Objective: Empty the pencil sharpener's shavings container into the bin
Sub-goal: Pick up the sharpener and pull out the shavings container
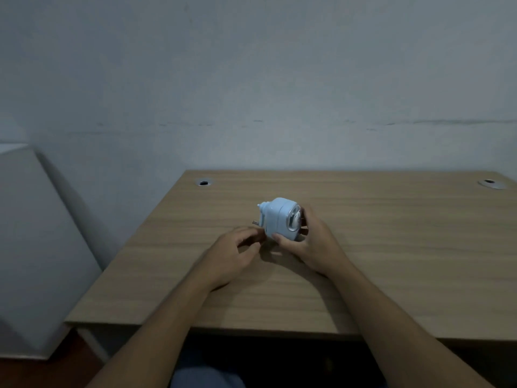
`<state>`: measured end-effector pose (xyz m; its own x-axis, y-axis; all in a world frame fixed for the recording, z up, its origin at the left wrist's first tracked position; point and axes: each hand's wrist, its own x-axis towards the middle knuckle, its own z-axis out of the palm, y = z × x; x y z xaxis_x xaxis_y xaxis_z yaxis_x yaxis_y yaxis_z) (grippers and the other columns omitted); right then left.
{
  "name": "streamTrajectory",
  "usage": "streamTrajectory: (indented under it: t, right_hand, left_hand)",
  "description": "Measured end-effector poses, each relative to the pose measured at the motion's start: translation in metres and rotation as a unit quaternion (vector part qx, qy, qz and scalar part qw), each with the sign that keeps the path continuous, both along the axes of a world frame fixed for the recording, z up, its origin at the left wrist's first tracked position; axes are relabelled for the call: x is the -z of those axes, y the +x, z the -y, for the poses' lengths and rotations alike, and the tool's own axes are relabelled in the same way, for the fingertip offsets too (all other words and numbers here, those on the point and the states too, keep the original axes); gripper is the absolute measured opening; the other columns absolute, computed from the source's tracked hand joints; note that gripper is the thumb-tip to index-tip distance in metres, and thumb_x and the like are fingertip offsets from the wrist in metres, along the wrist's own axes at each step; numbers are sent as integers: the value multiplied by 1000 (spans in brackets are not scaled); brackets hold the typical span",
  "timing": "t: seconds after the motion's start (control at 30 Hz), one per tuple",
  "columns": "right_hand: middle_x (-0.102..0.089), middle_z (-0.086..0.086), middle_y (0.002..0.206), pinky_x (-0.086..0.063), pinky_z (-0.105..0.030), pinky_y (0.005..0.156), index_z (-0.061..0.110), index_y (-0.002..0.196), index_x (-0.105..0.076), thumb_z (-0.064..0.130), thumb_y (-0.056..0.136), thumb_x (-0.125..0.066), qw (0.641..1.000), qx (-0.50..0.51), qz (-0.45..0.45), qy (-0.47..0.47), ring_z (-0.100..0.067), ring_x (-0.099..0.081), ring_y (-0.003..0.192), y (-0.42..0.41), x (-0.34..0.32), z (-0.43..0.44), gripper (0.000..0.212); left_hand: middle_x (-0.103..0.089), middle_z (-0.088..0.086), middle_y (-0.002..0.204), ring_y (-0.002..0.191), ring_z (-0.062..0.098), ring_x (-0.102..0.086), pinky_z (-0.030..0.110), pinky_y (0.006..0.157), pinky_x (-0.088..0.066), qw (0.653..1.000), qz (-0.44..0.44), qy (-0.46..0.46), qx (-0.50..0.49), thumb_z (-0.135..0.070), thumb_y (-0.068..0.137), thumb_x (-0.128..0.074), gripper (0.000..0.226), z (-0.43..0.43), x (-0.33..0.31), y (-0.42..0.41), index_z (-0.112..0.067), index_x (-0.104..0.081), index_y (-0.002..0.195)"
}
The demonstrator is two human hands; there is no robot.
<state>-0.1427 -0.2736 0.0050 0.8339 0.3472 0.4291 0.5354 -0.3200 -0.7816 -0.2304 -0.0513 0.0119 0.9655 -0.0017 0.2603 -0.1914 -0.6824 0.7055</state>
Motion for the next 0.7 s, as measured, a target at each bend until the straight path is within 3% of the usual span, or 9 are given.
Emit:
streamTrajectory:
  t: [0.2,0.4,0.53,0.7]
  right_hand:
    - [-70,11,129,-63,-32,97,25,142,-62,41,78,-98,998,-26,33,-37,-4,-72,115,-40,-1,8,74]
    - [-74,19,122,-62,-31,98,29,141,-63,47,79,-96,996,-44,19,-70,1,-72,113,-52,-7,10,72]
    - [-76,21,126,-62,-34,103,35,142,-64,56,78,-93,995,-64,-14,-78,2,-73,116,-47,-10,9,73]
    - [-75,19,132,-59,-35,110,33,147,-63,51,82,-93,992,-84,-26,-86,2,-71,122,-31,-8,9,73]
  left_hand:
    - [-73,-24,137,128,-3,-67,40,116,-53,1000,-14,-4,-23,-47,96,-60,50,1,5,-37,-38,-69,144]
    - [-74,-20,136,125,-2,-68,40,115,-54,999,-11,-15,-33,-45,98,-66,47,6,2,-51,-32,-71,143]
    - [-74,-23,135,125,-5,-68,35,114,-55,999,-28,-27,-28,-57,96,-72,54,1,-4,-49,-35,-69,146]
    - [-79,-27,125,116,-12,-72,20,106,-53,996,-53,-77,10,-42,97,-81,46,-14,-9,-36,-34,-73,141]
